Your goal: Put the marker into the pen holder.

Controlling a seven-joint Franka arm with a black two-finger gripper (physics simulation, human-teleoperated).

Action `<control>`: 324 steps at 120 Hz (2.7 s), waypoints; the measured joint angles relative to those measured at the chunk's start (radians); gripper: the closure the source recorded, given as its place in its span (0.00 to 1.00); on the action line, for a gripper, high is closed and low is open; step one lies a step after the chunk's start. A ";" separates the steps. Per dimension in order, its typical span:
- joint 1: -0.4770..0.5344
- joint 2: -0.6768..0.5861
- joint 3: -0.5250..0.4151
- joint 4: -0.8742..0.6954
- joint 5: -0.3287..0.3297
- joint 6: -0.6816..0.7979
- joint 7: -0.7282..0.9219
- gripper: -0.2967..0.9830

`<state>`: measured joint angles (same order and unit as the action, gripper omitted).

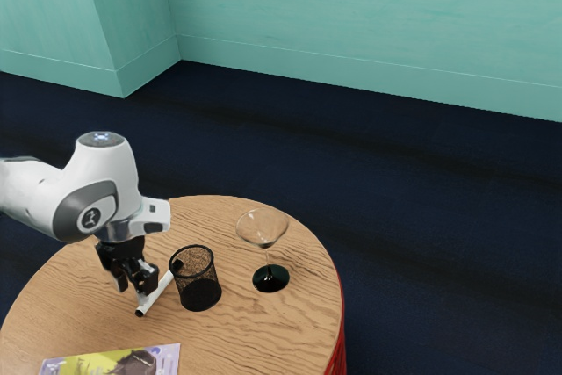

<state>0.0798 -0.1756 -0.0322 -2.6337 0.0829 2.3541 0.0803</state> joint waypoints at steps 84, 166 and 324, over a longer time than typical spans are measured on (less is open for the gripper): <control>0.012 0.174 0.003 0.047 -0.009 0.092 -0.147 0.59; 0.010 -0.075 0.000 0.151 0.001 -0.128 -0.230 0.85; -0.162 0.244 -0.124 0.760 -0.036 -1.008 -0.442 0.81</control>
<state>-0.0819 0.0686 -0.1565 -1.8739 0.0466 1.3456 -0.3621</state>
